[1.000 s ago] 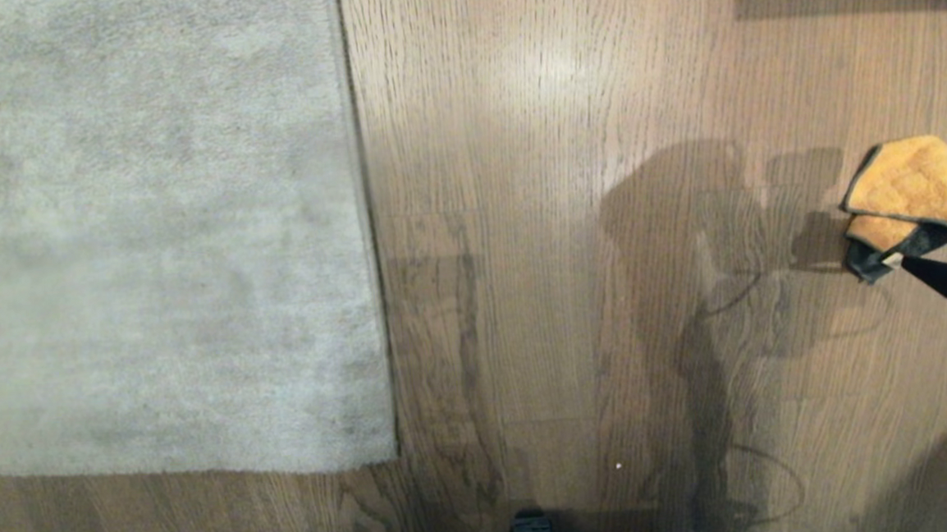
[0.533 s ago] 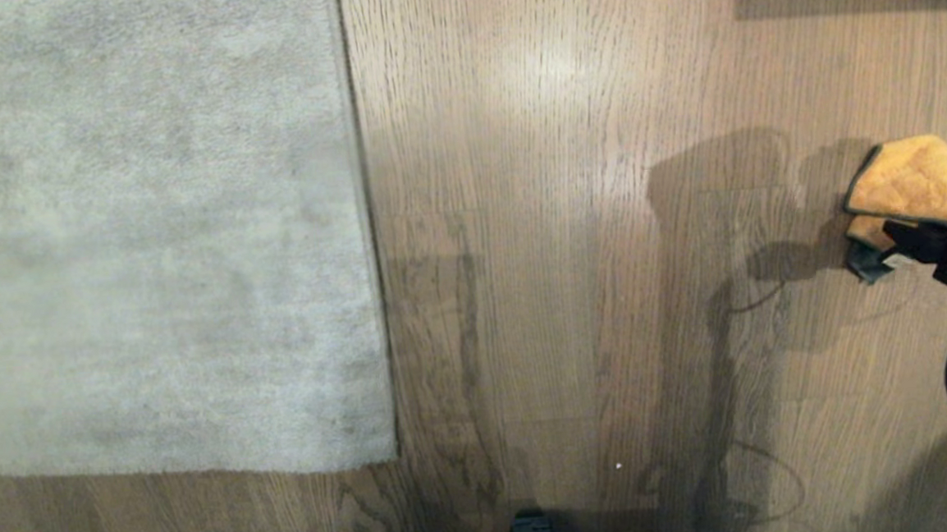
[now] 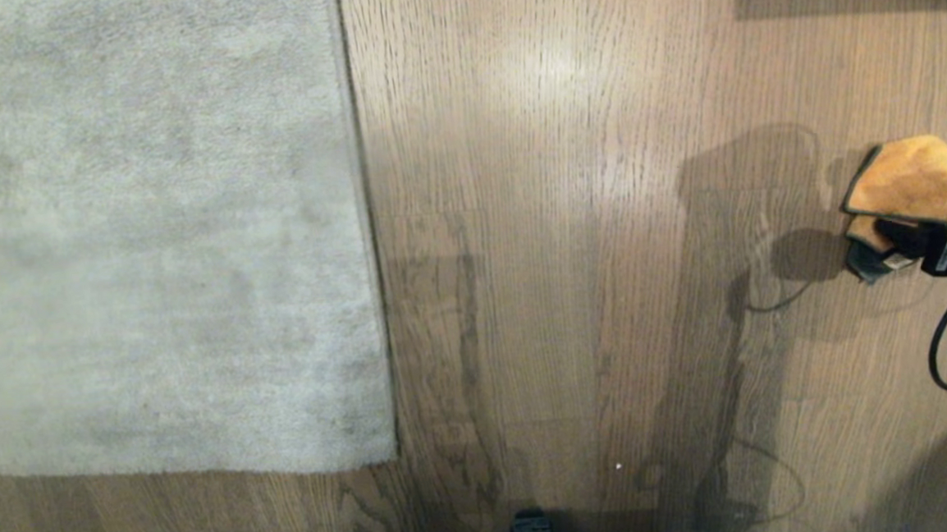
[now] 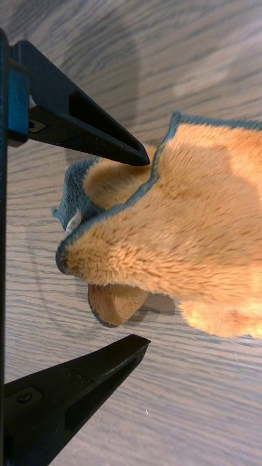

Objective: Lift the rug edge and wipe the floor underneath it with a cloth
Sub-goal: Pick up the rag

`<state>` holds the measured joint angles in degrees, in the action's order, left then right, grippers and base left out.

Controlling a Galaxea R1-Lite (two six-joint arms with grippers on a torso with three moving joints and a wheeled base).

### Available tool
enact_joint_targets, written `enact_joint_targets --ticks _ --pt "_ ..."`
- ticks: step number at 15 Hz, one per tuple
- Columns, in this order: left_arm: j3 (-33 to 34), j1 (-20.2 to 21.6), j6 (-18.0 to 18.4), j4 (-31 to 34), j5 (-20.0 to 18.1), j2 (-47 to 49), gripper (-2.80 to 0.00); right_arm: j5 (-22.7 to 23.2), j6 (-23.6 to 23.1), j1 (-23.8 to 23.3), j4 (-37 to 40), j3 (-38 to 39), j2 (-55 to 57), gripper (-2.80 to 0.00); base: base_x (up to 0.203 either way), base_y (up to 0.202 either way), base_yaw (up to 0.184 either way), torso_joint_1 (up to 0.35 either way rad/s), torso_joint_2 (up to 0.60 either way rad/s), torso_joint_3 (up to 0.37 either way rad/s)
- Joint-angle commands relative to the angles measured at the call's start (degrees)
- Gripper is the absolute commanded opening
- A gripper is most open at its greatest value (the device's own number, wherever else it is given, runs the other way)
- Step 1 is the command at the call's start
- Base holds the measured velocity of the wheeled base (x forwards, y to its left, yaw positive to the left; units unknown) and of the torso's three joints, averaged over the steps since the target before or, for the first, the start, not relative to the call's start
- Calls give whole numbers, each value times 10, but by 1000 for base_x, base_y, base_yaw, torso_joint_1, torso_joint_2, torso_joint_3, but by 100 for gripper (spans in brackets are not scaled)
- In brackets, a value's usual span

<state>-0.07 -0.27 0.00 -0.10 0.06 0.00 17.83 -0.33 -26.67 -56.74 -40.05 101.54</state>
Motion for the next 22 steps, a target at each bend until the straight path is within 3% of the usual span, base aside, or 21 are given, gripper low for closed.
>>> enact_joint_targets --ticks 1,9,10,22 --pt "0 0 0 0 0 0 -280 7 0 0 -13 -1 22 0 0 0 0 0 0 0" --pt "0 0 0 0 0 0 -280 11 1 0 -49 -2 47 0 0 0 0 0 0 0" --pt "0 0 0 0 0 0 -280 11 1 0 -50 -2 48 -280 0 0 0 0 0 0" --pt "0 0 0 0 0 0 -280 11 2 0 -45 0 19 -280 0 0 0 0 0 0"
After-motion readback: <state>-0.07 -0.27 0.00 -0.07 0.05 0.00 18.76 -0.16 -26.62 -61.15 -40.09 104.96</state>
